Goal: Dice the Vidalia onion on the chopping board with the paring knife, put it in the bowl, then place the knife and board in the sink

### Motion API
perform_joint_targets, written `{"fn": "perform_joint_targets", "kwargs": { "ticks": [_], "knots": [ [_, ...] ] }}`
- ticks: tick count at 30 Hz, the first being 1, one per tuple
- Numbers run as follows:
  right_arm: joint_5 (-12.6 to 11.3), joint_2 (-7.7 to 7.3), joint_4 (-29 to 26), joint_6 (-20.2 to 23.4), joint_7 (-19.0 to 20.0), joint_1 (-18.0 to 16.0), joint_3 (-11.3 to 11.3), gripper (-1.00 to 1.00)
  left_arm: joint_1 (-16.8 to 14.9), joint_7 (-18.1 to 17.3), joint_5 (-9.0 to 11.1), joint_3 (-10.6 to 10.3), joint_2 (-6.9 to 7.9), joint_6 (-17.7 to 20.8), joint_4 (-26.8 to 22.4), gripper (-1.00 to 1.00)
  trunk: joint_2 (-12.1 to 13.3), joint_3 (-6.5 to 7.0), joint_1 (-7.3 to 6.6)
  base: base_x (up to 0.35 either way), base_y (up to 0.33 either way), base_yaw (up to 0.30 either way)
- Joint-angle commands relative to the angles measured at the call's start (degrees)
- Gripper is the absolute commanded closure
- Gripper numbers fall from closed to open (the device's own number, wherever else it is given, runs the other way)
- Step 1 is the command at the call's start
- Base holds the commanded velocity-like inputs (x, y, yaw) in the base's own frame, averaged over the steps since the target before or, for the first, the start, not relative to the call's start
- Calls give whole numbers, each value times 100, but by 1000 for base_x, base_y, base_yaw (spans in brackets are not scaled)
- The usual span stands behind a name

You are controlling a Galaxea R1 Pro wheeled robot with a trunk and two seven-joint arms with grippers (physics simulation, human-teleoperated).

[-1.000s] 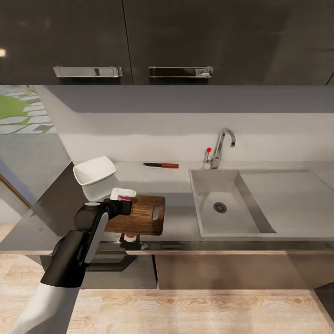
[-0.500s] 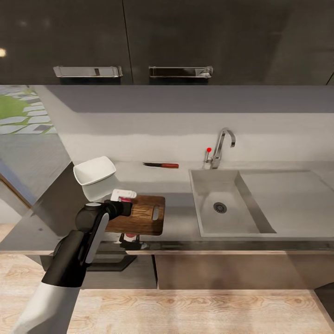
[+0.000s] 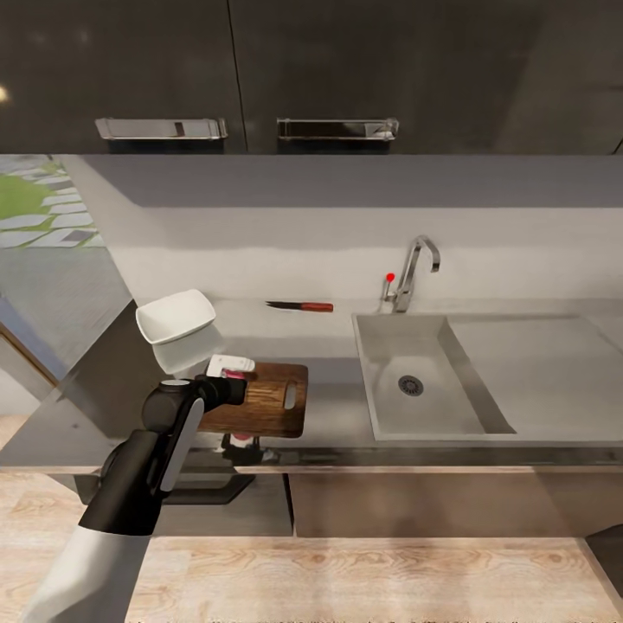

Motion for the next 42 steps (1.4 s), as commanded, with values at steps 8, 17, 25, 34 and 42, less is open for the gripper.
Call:
{"fn": "perform_joint_targets", "kwargs": {
  "ticks": [8, 17, 25, 34, 42],
  "knots": [
    [-26, 3, -9, -7, 59, 2, -32, -100, -5, 12, 31, 1, -10, 26, -4, 100, -11, -59, 3, 0, -2, 0],
    [-25, 3, -13, -7, 59, 2, -32, -100, -5, 11, 31, 1, -10, 26, -9, 100, -11, -90, 3, 66, -91, 0],
    [-26, 3, -14, -15, 59, 2, -32, -100, -5, 12, 32, -4, -14, 26, -3, 100, -11, -91, 3, 7, -9, 0],
    [-27, 3, -14, -16, 59, 2, -32, -100, -5, 12, 34, -1, -3, 26, -1, 100, -11, -91, 3, 0, 0, 0],
    [-25, 3, -14, -6, 59, 2, -32, -100, -5, 12, 38, 1, -2, 26, 1, 100, -11, -115, 3, 0, 0, 0]
  ]
}}
